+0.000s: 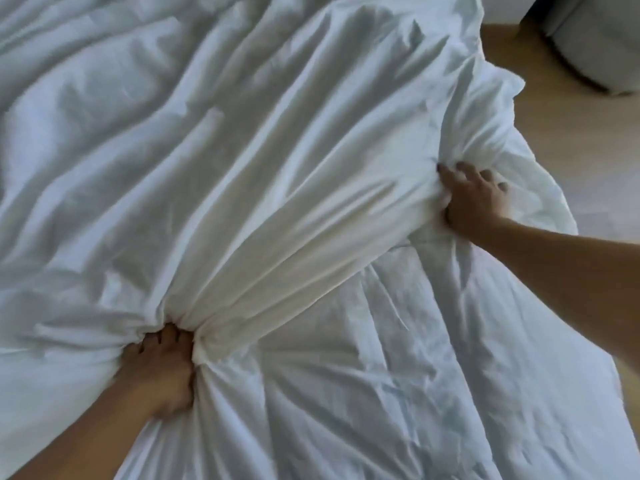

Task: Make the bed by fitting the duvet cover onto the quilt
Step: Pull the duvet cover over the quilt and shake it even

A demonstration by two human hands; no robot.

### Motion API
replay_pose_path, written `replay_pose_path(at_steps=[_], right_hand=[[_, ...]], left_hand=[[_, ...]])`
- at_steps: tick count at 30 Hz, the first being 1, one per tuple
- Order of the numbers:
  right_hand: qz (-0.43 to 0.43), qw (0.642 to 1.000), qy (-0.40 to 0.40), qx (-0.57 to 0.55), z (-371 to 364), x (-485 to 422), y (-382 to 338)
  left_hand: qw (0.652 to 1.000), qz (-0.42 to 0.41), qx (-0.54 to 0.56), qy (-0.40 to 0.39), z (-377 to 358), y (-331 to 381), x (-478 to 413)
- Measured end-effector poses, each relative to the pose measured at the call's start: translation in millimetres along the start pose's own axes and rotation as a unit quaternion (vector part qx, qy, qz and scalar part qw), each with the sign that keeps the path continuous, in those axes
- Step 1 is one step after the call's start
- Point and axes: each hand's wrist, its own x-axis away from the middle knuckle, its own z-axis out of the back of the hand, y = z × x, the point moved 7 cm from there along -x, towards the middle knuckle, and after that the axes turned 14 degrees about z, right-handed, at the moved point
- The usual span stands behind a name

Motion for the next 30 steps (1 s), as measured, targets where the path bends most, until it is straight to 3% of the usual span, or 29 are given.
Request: replay_pose_path(at_steps=[2,4,6,8,10,11,13,15,18,22,26,30], right_hand=[[0.053,0.997,0.054,0.013,-23.6,3.7,6.0],[0.045,0.992,0.113,-0.011,-28.1,5.9,10.3],[0.047,0.989,0.14,-0.02,-27.9,6.8,13.4],[0.063,0.987,0.147,-0.009,-29.2,7.4,16.8],[0.074,0.987,0.145,-0.021,-29.4,9.1,19.9],[0.083,0.986,0.142,-0.025,-27.8,9.6,20.1],[0.107,0.984,0.137,-0.023,-26.0,8.9,23.3],[0.124,0.981,0.144,-0.035,-25.6,10.6,32.4],[0.164,0.976,0.133,-0.05,-23.7,17.5,57.8],[0.249,0.955,0.151,-0.056,-21.7,42.2,110.7],[0.301,0.941,0.149,-0.032,-16.9,56.3,171.1],[0.262,0.953,0.133,-0.074,-2.1,21.1,201.6]], left_hand=[[0.999,0.018,-0.015,-0.032,5.9,-2.7,7.4],[0.994,0.027,-0.053,-0.087,23.5,0.9,20.7],[0.984,0.012,-0.095,-0.153,61.8,13.4,37.5],[0.983,-0.001,-0.069,-0.169,110.5,41.4,52.6],[0.993,-0.024,0.031,-0.113,162.1,89.4,62.2],[0.993,-0.043,0.099,-0.039,192.7,118.6,67.9],[0.96,-0.078,0.218,0.157,251.6,180.1,87.8],[0.931,-0.122,0.227,0.258,280.8,245.7,103.6],[0.932,-0.14,0.199,0.27,293.9,331.6,108.1],[0.902,-0.137,0.254,0.32,313.8,414.7,123.6],[0.867,-0.117,0.412,0.253,307.5,483.9,157.2],[0.813,-0.094,0.536,0.206,308.4,517.7,192.8]])
